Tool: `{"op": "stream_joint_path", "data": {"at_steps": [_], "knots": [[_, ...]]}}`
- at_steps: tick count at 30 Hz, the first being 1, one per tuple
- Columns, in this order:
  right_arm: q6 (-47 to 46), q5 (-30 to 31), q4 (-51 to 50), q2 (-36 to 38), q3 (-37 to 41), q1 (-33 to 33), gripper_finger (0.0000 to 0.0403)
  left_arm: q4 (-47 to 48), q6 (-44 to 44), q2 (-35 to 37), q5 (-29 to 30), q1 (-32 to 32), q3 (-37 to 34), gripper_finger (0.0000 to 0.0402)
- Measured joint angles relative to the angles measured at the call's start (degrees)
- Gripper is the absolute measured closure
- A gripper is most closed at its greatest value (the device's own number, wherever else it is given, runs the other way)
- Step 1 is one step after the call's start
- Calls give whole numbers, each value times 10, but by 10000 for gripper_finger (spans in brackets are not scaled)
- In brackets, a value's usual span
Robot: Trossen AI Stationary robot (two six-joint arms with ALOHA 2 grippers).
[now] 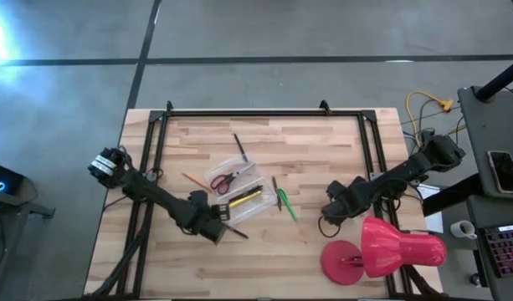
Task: Pick & place school supplies into a supply box
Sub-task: Put the bottom right black pen into the stationery box
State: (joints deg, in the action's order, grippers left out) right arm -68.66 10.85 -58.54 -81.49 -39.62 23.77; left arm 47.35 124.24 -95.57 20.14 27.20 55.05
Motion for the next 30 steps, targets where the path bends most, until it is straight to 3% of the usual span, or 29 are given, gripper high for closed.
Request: {"op": "stream_joint_path", "data": {"at_steps": [12, 20, 26, 30], "knots": [[78, 45, 0, 0, 1, -1, 197, 6, -13, -55, -77, -11, 2, 289], [161, 65, -13, 0, 1, -2, 197, 10, -20, -40, -91, -11, 0, 382], [169, 142, -46, 2, 1, -2, 197, 13, -21, -35, -96, -13, 6, 387], [168, 193, -58, 9, 2, -12, 197, 8, -22, -22, -132, -10, 43, 391]]}}
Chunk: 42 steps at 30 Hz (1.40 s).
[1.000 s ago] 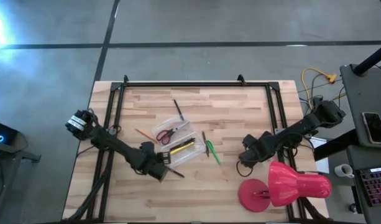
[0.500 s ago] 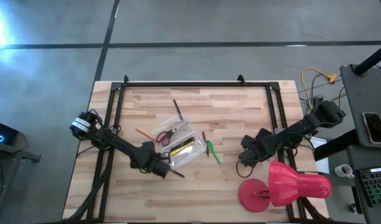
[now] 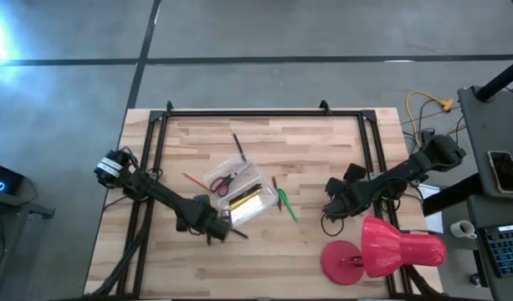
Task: Pick & place school supplies into a supply box
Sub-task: Put the bottom right black pen into the stationery box
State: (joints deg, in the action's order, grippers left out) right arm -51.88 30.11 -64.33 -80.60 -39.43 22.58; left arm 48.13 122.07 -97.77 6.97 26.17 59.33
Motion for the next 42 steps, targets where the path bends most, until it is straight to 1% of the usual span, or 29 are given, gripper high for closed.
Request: {"op": "stream_joint_path", "data": {"at_steps": [3, 6, 9, 10, 11, 14, 15, 17, 19, 20, 23, 25, 27, 28, 31, 35, 37, 40, 42], "knots": [[-8, 43, 0, 10, 4, -20, 197, 64, -7, 7, 10, 2, 52, 392], [-24, 90, 1, 21, 4, -39, 197, 132, -29, 3, 12, -1, 122, 392], [-35, 153, 5, 29, 4, -53, 197, 244, -31, -1, 15, -4, 197, 392], [-33, 173, 10, 30, 4, -56, 197, 269, -36, -2, 28, -5, 219, 392], [-25, 188, 17, 31, 4, -60, 197, 281, -55, -2, 58, -6, 239, 392], [20, 213, 61, 33, 4, -67, 197, 276, -163, -2, 201, -10, 294, 392], [38, 212, 82, 33, 5, -70, 197, 275, -195, -2, 226, -19, 307, 392], [64, 208, 117, 33, 6, -75, 197, 277, -272, -6, 238, -47, 321, 394], [88, 207, 147, 33, 6, -81, 197, 253, -386, -7, 241, -81, 322, 394], [97, 207, 159, 32, 6, -85, 197, 223, -450, -7, 242, -99, 316, 394], [114, 206, 162, 32, 7, -98, 197, 137, -617, -5, 225, -155, 293, 392], [118, 206, 153, 33, 7, -102, 197, 77, -716, -6, 194, -190, 280, 389], [118, 205, 143, 33, 7, -106, 197, 22, -787, -6, 152, -222, 260, 389], [116, 204, 139, 33, 7, -107, 197, 0, -808, -7, 129, -234, 248, 389], [90, 190, 131, 33, 7, -107, 197, -24, -839, -8, 62, -255, 212, 389], [54, 145, 125, 33, 8, -113, 197, -38, -851, -7, -6, -255, 175, 389], [60, 137, 126, 33, 9, -116, 197, -88, -853, -7, -34, -249, 152, 389], [94, 141, 127, 33, 11, -122, 197, -204, -866, -7, -79, -238, 108, 388], [121, 148, 129, 34, 11, -125, 197, -256, -879, -7, -81, -235, 80, 383]]}}
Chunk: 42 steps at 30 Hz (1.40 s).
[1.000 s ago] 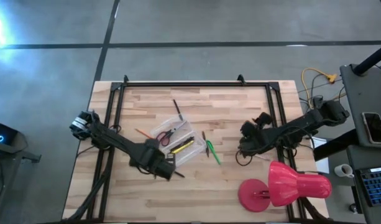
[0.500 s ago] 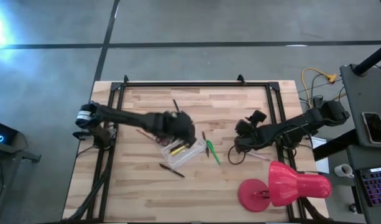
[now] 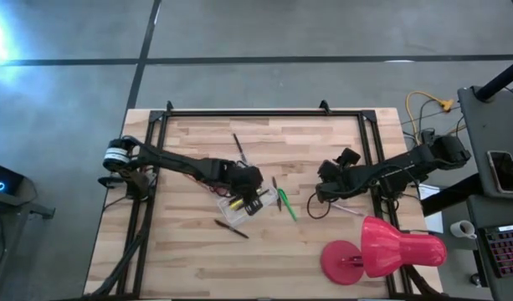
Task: Pick & place school supplies into a supply box
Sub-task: Put the bottom right black pen into the stationery box, then put the violet pen into the stationery box
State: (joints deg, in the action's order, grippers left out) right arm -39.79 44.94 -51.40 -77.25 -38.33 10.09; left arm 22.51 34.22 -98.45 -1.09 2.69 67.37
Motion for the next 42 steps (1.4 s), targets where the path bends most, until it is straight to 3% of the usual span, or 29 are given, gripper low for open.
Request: {"op": "stream_joint_path", "data": {"at_steps": [5, 9, 12, 25, 33, 42], "knots": [[31, -7, 6, 0, 0, 0, 197, -4, 78, 0, 14, -2, -53, 367], [38, -49, 23, 0, 0, 0, 197, -9, 169, 1, 1, 7, -68, 359], [39, -85, 41, 0, 0, 0, 197, -15, 188, 1, -2, 15, -65, 352], [64, -288, 36, 0, 19, 5, 197, -9, 96, 1, 24, 35, 67, 321], [-1, -280, 39, 3, 67, 39, 197, -8, 9, 2, 105, 56, 157, 321], [-44, -299, 35, 62, 50, 98, 197, 35, 51, 2, 162, 54, 199, 321]]}}
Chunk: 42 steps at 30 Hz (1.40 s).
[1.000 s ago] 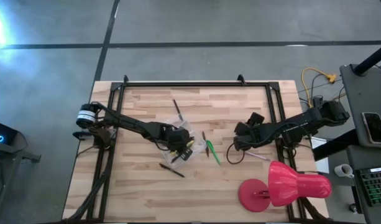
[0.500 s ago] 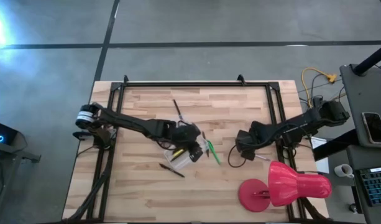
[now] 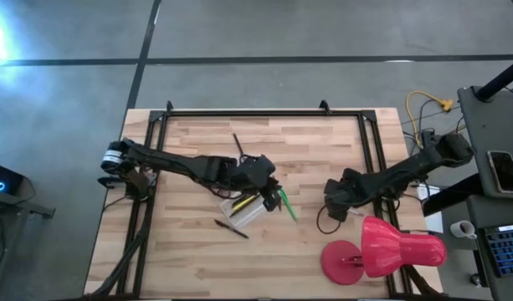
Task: Pick & place school supplies into a supply box
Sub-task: Put the violet pen into the stationery box
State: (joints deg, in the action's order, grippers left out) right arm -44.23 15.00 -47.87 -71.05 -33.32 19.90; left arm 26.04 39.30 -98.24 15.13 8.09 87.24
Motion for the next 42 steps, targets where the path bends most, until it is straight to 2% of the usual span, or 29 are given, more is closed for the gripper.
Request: {"op": "stream_joint_path", "data": {"at_steps": [4, 8, 14, 23, 26, 34, 37, 42], "knots": [[11, -20, 4, 43, 3, 25, 197, -1, 7, 0, 0, -1, -2, 321], [28, -21, 5, 51, 18, 60, 197, 1, 7, 0, 0, -1, -14, 321], [31, -19, 48, 13, 41, 91, 197, 4, 29, 0, 0, 0, -40, 321], [24, 0, 94, -61, 47, 91, 202, 4, 68, 0, 0, 6, -81, 321], [22, 0, 101, -62, 46, 89, 231, 5, 69, 0, -1, 12, -83, 321], [-2, 2, 163, -66, 58, 81, 369, 40, 69, 12, -1, 13, -79, 321], [-59, 13, 165, -58, 54, 78, 380, 75, 79, 22, -1, 14, -79, 321], [-127, 108, 155, -25, 27, 58, 378, 186, 153, 50, 6, 31, -79, 321]]}}
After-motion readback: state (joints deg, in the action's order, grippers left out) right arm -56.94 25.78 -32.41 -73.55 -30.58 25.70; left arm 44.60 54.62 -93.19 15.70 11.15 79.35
